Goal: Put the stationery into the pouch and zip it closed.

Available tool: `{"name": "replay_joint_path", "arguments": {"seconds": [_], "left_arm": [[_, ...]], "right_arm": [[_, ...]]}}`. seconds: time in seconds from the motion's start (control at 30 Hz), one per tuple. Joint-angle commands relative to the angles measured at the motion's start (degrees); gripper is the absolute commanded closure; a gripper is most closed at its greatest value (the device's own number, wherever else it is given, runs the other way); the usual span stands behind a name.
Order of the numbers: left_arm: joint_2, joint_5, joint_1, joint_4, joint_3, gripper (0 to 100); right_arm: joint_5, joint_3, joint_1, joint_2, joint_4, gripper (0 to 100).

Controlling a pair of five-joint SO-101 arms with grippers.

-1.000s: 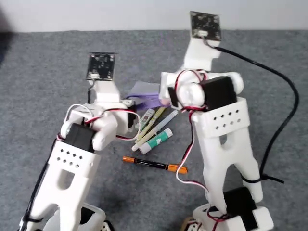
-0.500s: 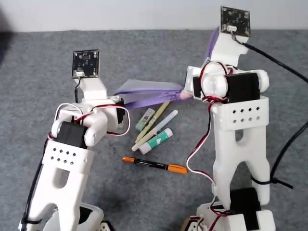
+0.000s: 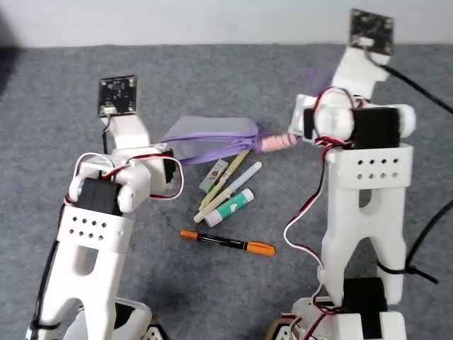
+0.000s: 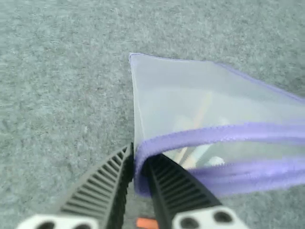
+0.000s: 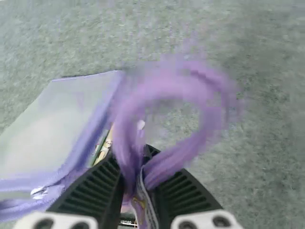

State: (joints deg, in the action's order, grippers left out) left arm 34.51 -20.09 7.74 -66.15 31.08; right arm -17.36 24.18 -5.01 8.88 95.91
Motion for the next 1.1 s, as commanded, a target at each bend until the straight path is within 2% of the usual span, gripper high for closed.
{"name": "replay_joint_path", "arguments": {"seconds": [0.0, 0.27, 0.37, 0.5, 0.6, 0.9, 1.07], "left_arm": [[0.3, 0.4, -0.9, -0.2, -0.3, 99], [0.4, 0.4, -0.9, -1.8, -0.6, 99], [0.4, 0.4, -2.1, -4.4, -0.7, 99], [0.4, 0.4, -5.3, -7.7, -0.7, 99], [0.4, 0.4, -7.7, -8.6, -0.7, 99], [0.4, 0.3, -8.9, -9.1, -0.7, 99], [0.4, 0.3, -8.8, -11.2, -2.2, 99]], "right_arm": [[0.6, 2.9, 2.3, 2.3, 0.5, 99.1], [0.6, 2.9, 0.8, 2.6, 3.0, 98.4], [0.3, 2.8, 0.6, 2.6, 7.0, 90.8], [0.3, 2.9, 3.1, 5.1, 6.8, 76.8], [0.6, 2.8, 3.6, 6.9, 6.8, 71.4], [1.1, 2.8, 5.1, 12.0, 6.9, 78.4], [12.0, 0.4, 5.1, 14.9, 7.1, 84.9]]}}
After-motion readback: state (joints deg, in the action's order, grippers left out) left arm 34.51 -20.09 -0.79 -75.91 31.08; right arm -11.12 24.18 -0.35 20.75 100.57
